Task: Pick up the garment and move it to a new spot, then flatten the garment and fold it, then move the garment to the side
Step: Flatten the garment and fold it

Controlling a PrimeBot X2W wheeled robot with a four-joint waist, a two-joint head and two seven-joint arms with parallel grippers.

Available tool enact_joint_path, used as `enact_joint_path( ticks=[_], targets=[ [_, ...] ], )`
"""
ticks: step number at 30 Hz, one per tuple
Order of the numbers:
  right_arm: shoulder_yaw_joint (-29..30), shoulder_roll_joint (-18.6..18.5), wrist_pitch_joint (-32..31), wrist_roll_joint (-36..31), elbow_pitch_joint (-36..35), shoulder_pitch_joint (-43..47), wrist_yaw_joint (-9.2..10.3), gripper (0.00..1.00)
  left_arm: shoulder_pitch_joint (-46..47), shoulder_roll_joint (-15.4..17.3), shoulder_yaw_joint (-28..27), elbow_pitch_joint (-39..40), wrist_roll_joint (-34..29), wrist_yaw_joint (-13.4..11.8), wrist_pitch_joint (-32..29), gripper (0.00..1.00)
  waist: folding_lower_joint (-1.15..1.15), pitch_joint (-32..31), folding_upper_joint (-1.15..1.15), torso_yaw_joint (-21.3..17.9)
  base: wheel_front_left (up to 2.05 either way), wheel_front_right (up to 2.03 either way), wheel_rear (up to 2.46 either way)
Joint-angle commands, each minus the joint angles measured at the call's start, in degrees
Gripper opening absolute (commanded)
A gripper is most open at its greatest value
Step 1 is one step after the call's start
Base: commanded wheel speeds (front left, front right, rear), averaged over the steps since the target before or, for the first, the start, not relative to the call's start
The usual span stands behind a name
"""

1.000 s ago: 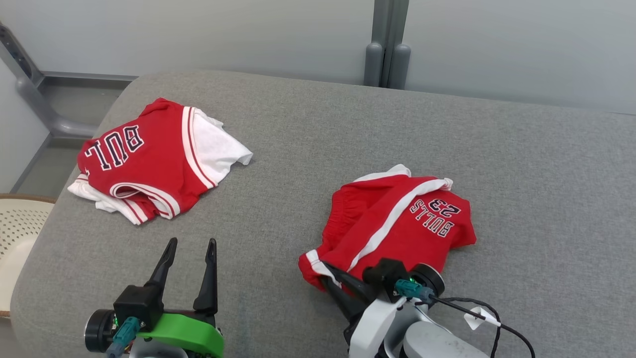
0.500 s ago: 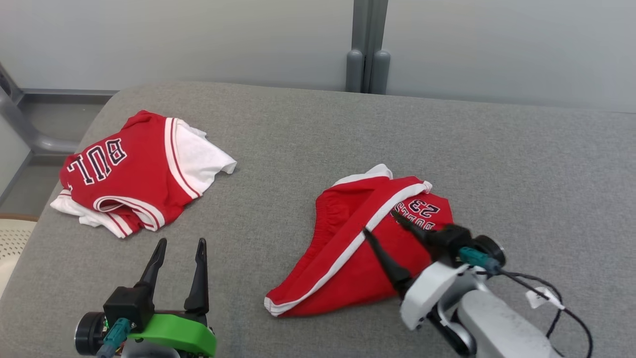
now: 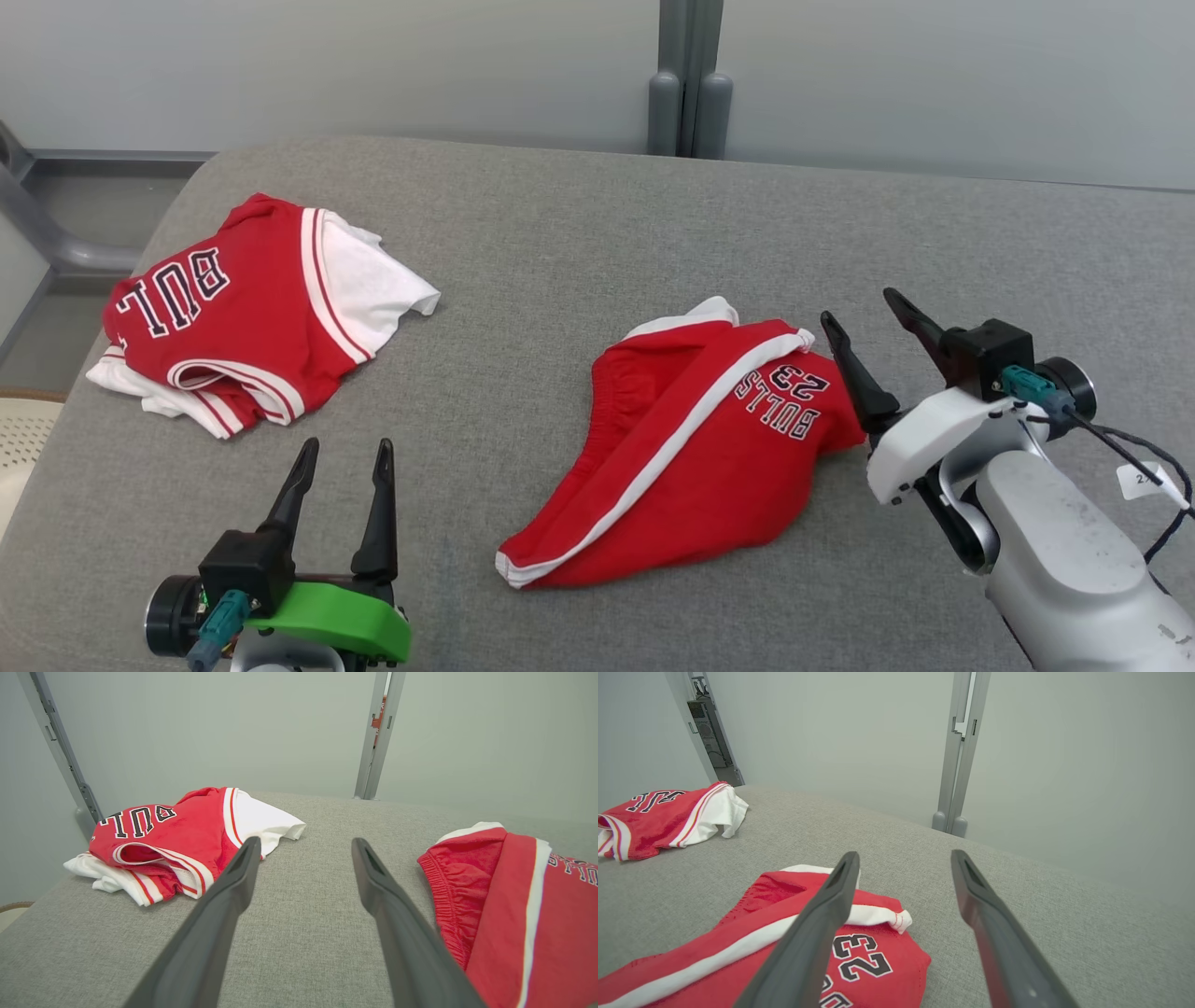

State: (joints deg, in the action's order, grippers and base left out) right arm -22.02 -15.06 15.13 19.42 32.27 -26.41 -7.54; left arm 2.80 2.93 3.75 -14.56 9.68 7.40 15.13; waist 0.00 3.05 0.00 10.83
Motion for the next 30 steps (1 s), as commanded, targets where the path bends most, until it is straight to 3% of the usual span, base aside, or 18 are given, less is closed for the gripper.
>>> enact_joint_path(
  ticks=[1, 12, 25, 26, 27, 30],
  targets=[
    [-0.22, -0.52, 0.05, 0.2, 1.75, -1.66, 0.1, 1.0, 0.7, 0.02, -0.03, 0.15, -0.26, 0.1, 0.04, 1.0, 0.0, 0.73, 0.0, 0.84, 0.0, 0.0, 0.0],
    [-6.42, -1.52, -2.6, 5.03, 16.07, -10.58, 0.1, 1.0, 2.33, -0.01, 1.0, 0.29, 0.83, 0.1, 0.03, 1.0, 0.0, 4.29, 0.0, 4.11, 0.0, 0.0, 0.0],
    [-14.23, 0.21, -6.19, 15.56, 25.09, -14.56, 0.1, 1.0, 4.19, 0.0, 3.29, 0.06, 2.62, -0.89, 0.04, 1.0, 0.0, 6.69, 0.0, 6.54, 0.0, 0.0, 0.0],
    [-14.66, 0.27, -6.38, 16.34, 25.29, -14.58, 0.1, 0.44, 4.24, -0.01, 3.37, 0.05, 2.65, -0.95, 0.04, 1.0, 0.0, 6.69, 0.0, 6.59, 0.0, 0.0, 0.0],
    [-15.43, 0.25, -6.53, 17.1, 25.48, -14.6, 0.1, 0.0, 4.27, -0.01, 3.47, 0.01, 2.71, -0.94, 0.03, 1.0, 0.0, 6.7, 0.0, 6.67, 0.0, 0.0, 0.0],
    [-17.12, -0.28, -5.06, 18.31, 25.56, -15.07, 0.1, 0.0, 4.24, 0.0, 3.5, -0.03, 2.76, -1.07, 0.04, 1.0, 0.0, 6.62, 0.0, 6.67, 0.0, 0.0, 0.0]
  ],
)
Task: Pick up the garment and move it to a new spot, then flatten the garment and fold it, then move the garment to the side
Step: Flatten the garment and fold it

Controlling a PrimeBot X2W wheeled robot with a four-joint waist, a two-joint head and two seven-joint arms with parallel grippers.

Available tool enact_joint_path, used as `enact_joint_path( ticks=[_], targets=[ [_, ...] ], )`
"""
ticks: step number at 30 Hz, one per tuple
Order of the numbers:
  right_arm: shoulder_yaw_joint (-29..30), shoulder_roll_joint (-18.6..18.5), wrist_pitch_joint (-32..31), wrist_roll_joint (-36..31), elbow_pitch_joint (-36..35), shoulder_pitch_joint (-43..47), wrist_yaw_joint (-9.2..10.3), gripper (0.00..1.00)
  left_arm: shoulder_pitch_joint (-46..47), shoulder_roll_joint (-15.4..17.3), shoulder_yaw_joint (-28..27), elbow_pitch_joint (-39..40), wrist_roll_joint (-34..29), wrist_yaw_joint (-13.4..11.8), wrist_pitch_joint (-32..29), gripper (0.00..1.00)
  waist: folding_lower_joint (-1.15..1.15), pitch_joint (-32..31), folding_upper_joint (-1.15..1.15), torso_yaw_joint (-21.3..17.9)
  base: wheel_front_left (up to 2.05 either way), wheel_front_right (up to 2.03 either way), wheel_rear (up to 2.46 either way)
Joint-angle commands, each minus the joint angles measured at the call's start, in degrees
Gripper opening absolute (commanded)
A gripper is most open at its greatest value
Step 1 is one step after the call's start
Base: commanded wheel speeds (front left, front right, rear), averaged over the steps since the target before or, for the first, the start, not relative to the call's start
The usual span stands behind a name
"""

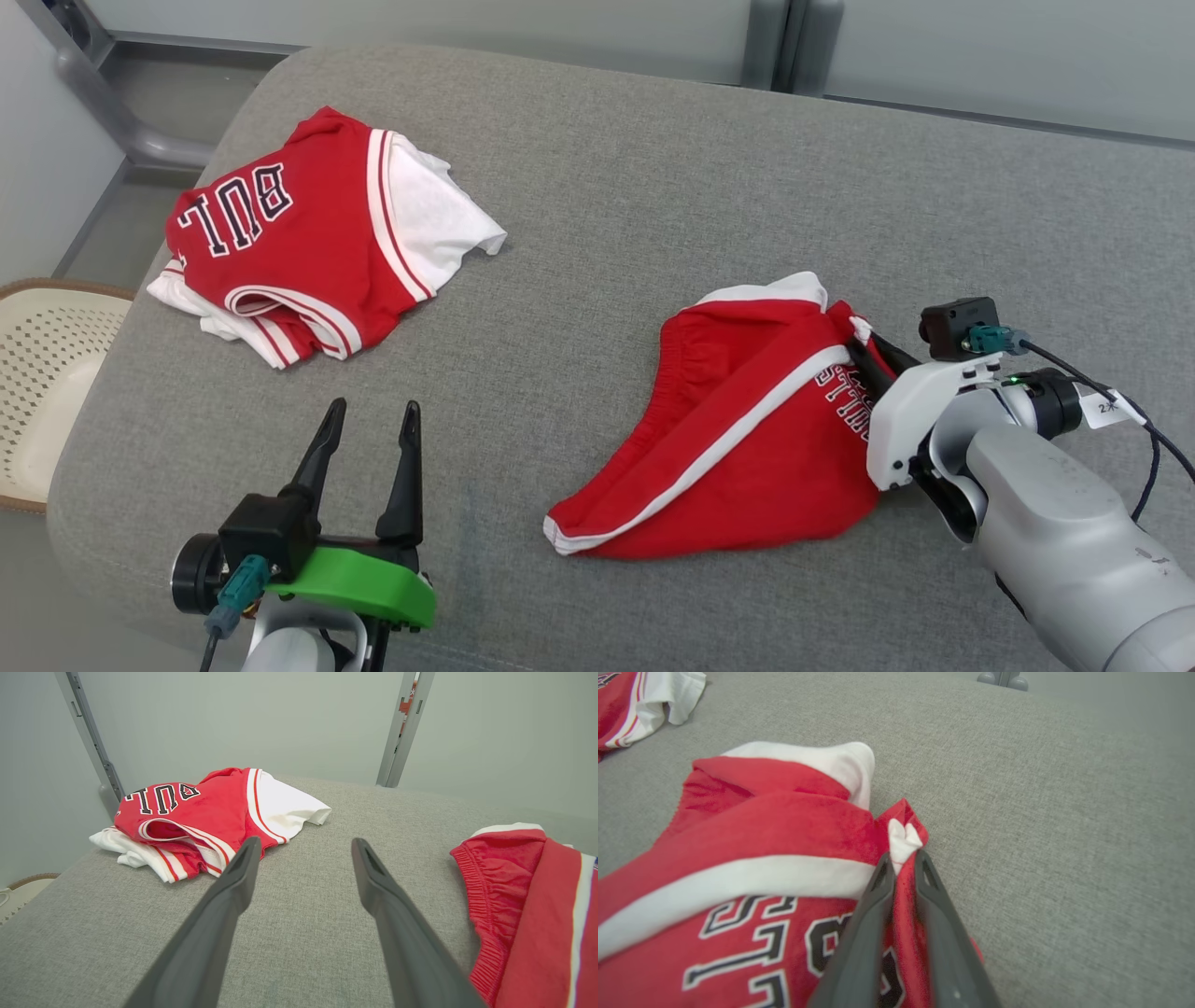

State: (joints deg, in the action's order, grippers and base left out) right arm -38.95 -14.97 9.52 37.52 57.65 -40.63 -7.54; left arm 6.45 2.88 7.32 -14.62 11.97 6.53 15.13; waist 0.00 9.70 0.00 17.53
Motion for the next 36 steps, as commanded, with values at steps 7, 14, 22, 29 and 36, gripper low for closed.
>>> enact_joint_path(
  ticks=[7, 14, 22, 29, 36],
  targets=[
    [-1.99, -1.73, 5.1, 1.21, -0.36, -0.98, 0.1, 0.0, -0.67, 0.04, -0.69, -0.26, 0.32, -0.52, 0.03, 1.0, 0.0, -1.73, 0.0, -1.44, 0.0, 0.0, 0.0],
    [3.36, -4.13, 5.7, -1.68, -9.45, 3.42, 0.1, 0.0, -2.37, 0.05, -1.73, -0.15, -0.2, -0.49, 0.03, 1.0, 0.0, -4.1, 0.0, -4.91, 0.0, 0.0, 0.0],
    [14.96, -4.7, 5.71, -9.31, -25.29, 17.15, 0.1, 0.0, -3.82, 0.06, -2.32, -0.36, -0.41, -0.14, 0.04, 1.0, 0.0, -6.32, 0.0, -8.39, 0.0, 0.0, 0.0],
    [24.28, -2.3, 5.7, -13.78, -36.19, 31.58, 0.1, 0.0, -4.78, 0.06, -2.24, -0.05, -0.15, -0.14, 0.03, 1.0, 0.0, -7.04, 0.0, -9.3, 0.0, 0.0, 0.0],
    [29.4, 1.59, 5.71, -15.86, -39.85, 39.92, 0.1, 1.0, -5.33, 0.07, -2.75, -0.11, -0.37, -0.05, 0.03, 1.0, 0.0, -7.19, 0.0, -9.96, 0.0, 0.0, 0.0]
  ],
)
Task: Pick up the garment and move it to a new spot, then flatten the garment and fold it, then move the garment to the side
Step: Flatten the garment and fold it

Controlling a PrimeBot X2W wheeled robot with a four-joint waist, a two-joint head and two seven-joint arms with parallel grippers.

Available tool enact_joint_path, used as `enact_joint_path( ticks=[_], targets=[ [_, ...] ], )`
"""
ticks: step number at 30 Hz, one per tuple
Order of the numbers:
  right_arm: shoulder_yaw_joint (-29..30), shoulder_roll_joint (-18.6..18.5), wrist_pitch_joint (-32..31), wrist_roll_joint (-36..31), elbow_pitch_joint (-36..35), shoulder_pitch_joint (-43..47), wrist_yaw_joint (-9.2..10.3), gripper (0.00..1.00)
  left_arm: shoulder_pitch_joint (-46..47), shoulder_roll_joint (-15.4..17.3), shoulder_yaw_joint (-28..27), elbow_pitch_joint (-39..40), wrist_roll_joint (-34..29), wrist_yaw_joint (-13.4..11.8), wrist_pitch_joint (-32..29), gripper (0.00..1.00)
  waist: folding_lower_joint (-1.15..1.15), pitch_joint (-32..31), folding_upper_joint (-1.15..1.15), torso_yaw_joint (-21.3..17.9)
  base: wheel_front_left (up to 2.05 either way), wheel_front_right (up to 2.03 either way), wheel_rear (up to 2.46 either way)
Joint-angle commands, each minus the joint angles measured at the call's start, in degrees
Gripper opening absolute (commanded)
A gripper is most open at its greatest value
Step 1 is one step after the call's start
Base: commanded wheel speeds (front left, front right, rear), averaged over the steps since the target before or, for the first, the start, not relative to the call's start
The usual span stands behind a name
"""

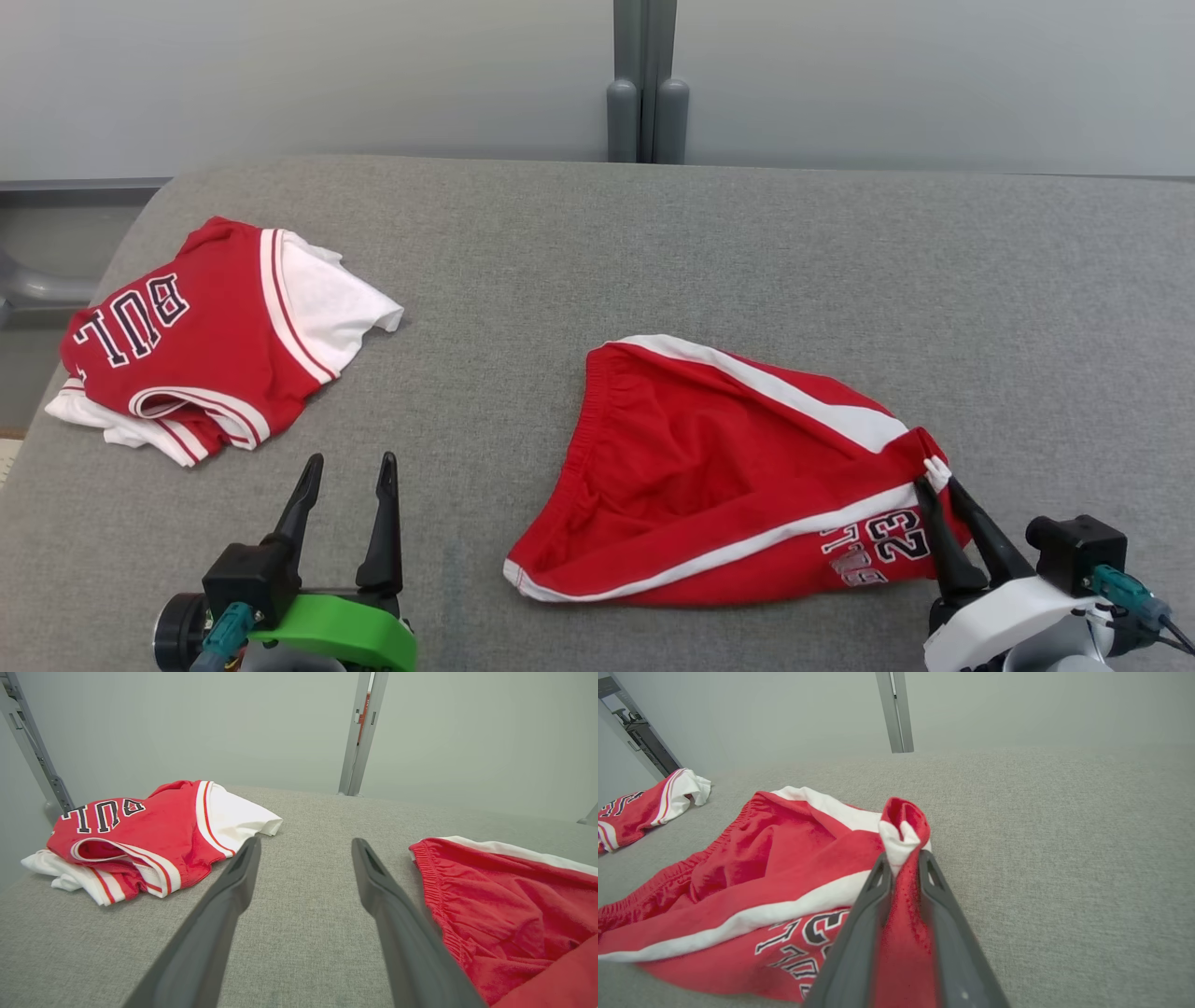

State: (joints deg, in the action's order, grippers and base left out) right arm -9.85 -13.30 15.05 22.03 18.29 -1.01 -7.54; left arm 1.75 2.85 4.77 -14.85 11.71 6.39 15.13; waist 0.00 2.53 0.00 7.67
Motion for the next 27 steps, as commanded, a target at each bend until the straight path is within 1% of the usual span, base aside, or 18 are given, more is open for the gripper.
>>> enact_joint_path(
  ticks=[1, 7, 13, 17, 23, 24, 25, 26, 27],
  targets=[
    [0.72, 0.27, 0.18, -0.55, -0.82, 0.6, 0.1, 1.0, -0.67, 0.09, -0.27, 0.07, -0.13, 0.12, 0.03, 1.0, 0.0, -0.05, 0.0, -0.22, 0.0, 0.0, 0.0],
    [3.56, 1.68, 0.18, -1.72, -4.39, 2.36, 0.1, 1.0, -0.82, 0.09, -0.85, -0.17, -0.53, 0.3, 0.04, 1.0, 0.0, -0.68, 0.0, -1.09, 0.0, 0.0, 0.0],
    [4.35, 2.31, 0.19, -2.53, -6.33, 3.51, 0.1, 1.0, -1.04, 0.1, -0.96, 0.2, -0.7, 0.42, 0.03, 1.0, 0.0, -0.91, 0.0, -1.49, 0.0, 0.0, 0.0],
    [2.97, 1.97, 0.19, -1.94, -5.03, 3.53, 0.1, 1.0, -0.83, 0.1, -0.66, 0.34, -0.64, 0.51, 0.03, 1.0, 0.0, -0.69, 0.0, -1.41, 0.0, 0.0, 0.0],
    [1.42, 1.36, 0.19, -1.09, -0.79, 1.72, 0.09, 1.0, -0.12, 0.1, -0.44, 0.15, -0.66, 0.51, 0.03, 1.0, 0.0, -0.09, 0.0, -0.68, 0.0, 0.0, 0.0],
    [1.15, 1.26, 0.19, -0.95, 0.1, 1.34, 0.1, 0.65, -0.02, 0.1, -0.54, 0.09, -0.68, 0.5, 0.03, 1.0, 0.0, 0.01, 0.0, -0.56, 0.0, 0.0, 0.0],
    [0.96, 1.11, 0.19, -0.94, 0.74, 0.94, 0.1, 0.33, 0.04, 0.1, -0.59, 0.08, -0.73, 0.52, 0.03, 1.0, 0.0, 0.08, 0.0, -0.48, 0.0, 0.0, 0.0],
    [0.67, 1.0, 0.19, -0.86, 1.13, 0.4, 0.1, 0.05, 0.08, 0.1, -0.64, 0.05, -0.79, 0.53, 0.03, 1.0, 0.0, 0.16, 0.0, -0.41, 0.0, 0.0, 0.0],
    [0.52, 0.96, 0.19, -0.73, 1.38, 0.09, 0.1, 0.0, 0.09, 0.1, -0.69, 0.04, -0.81, 0.54, 0.03, 1.0, 0.0, 0.19, 0.0, -0.39, 0.0, 0.0, 0.0]
  ],
)
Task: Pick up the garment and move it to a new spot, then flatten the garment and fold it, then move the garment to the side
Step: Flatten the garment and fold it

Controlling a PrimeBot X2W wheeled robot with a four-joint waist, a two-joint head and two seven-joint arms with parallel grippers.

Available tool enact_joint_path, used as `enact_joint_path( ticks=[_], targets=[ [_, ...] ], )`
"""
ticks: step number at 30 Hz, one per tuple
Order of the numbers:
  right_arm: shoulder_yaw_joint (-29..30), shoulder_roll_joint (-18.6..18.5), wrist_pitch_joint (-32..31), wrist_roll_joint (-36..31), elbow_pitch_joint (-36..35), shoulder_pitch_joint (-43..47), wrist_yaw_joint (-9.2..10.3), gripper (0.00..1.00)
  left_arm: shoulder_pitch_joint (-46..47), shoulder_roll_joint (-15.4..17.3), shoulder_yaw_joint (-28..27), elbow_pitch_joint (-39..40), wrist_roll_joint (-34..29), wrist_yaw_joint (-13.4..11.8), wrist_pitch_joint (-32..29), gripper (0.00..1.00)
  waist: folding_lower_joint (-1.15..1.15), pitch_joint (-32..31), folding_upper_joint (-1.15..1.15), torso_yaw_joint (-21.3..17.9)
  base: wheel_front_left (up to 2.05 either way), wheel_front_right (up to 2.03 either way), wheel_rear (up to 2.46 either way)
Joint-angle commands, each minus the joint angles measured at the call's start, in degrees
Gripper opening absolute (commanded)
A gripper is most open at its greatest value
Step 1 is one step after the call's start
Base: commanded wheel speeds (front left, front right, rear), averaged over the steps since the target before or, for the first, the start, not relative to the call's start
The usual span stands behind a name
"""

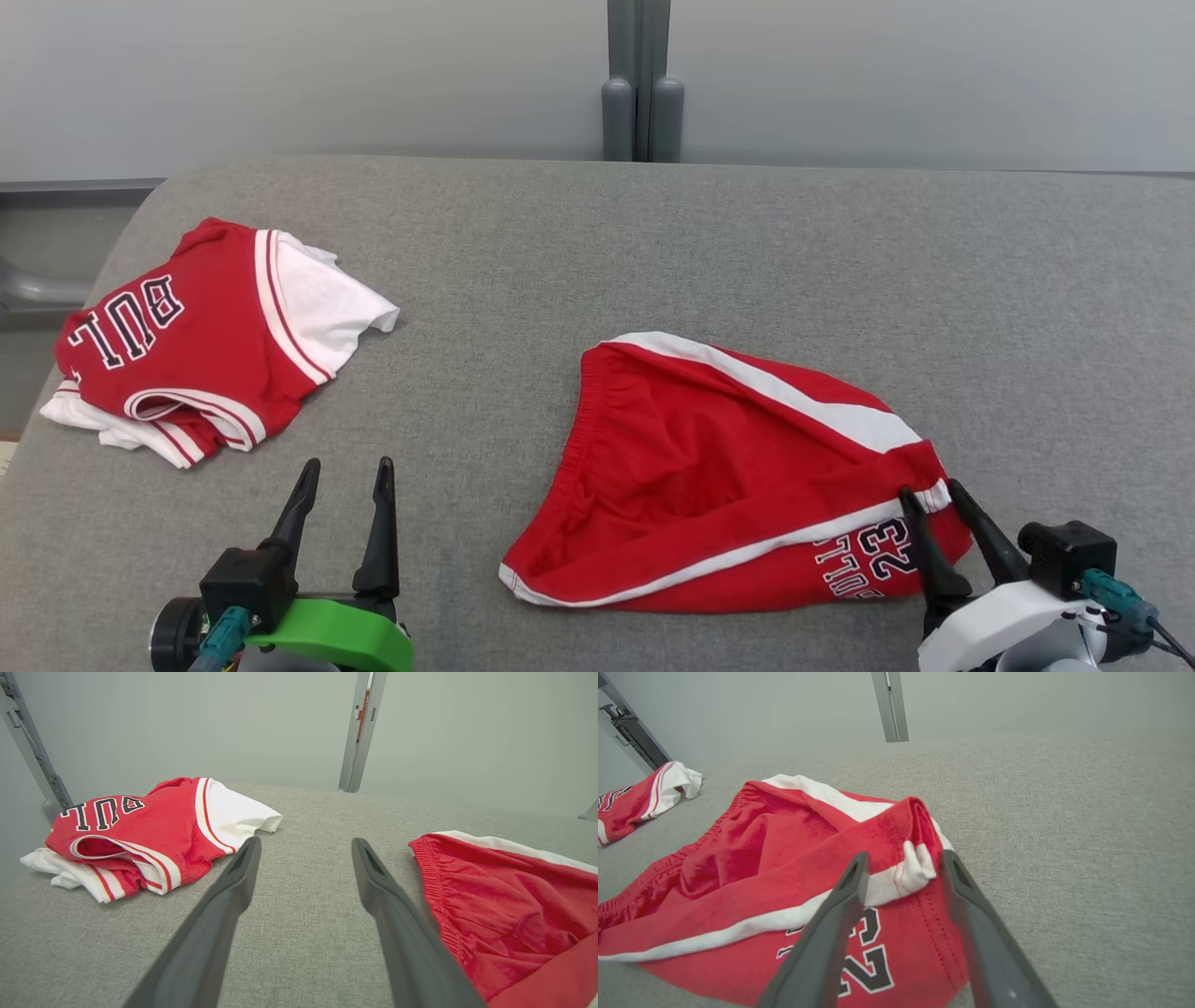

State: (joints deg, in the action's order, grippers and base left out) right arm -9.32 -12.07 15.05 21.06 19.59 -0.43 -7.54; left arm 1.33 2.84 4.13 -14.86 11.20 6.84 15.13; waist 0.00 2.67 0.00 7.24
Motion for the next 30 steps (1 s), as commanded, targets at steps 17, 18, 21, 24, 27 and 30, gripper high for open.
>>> enact_joint_path(
  ticks=[17, 18, 21, 24, 27, 30],
  targets=[
    [-0.63, -1.17, 0.19, 0.47, -11.03, 8.89, 0.1, 0.0, -0.19, 0.11, 0.54, 0.19, 0.73, -0.33, 0.03, 1.0, 0.0, 0.43, 0.0, -4.3, 0.0, 0.0, 0.0],
    [-0.78, -1.16, 0.19, 0.66, -11.41, 10.05, 0.1, 0.0, -0.06, 0.11, 0.57, 0.14, 0.78, -0.33, 0.03, 1.0, 0.0, 0.5, 0.0, -4.4, 0.0, 0.0, 0.0],
    [-1.03, -0.86, 0.19, 1.16, -11.88, 13.07, 0.1, 0.0, 0.08, 0.12, 0.63, 0.01, 0.91, -0.29, 0.03, 1.0, 0.0, 0.5, 0.0, -4.54, 0.0, 0.0, 0.0],
    [-0.26, -0.68, 0.19, 1.19, -12.87, 14.76, 0.1, 1.0, -0.15, 0.12, 0.49, -0.12, 0.84, -0.26, 0.03, 1.0, 0.0, 0.43, 0.0, -4.63, 0.0, 0.0, 0.0],
    [0.3, -0.99, 0.19, 0.59, -14.88, 13.95, 0.1, 1.0, -0.5, 0.11, 0.32, -0.09, 0.64, -0.25, 0.03, 1.0, 0.0, 0.27, 0.0, -4.69, 0.0, 0.0, 0.0],
    [0.47, -2.2, 0.19, -0.25, -16.59, 11.68, 0.09, 1.0, -0.55, 0.11, 0.44, -0.17, 0.41, -0.2, 0.03, 1.0, 0.0, 0.09, 0.0, -4.37, 0.0, 0.0, 0.0]
  ],
)
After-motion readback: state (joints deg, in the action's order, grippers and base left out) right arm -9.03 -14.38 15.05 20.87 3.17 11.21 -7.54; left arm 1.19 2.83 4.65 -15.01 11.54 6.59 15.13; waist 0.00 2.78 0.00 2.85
